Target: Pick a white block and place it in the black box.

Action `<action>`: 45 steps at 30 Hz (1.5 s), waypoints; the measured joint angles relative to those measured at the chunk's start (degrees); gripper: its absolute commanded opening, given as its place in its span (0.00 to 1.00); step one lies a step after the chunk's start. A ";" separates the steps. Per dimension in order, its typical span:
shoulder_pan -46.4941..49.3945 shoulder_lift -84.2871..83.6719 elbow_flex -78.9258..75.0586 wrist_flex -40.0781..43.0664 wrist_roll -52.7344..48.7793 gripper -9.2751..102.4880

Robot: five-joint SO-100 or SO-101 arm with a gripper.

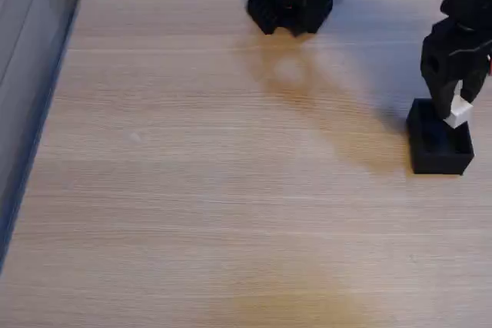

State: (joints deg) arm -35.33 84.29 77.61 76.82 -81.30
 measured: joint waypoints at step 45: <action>34.37 95.80 90.09 -4.66 -20.13 0.08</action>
State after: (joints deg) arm -0.97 180.09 167.70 72.16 -101.43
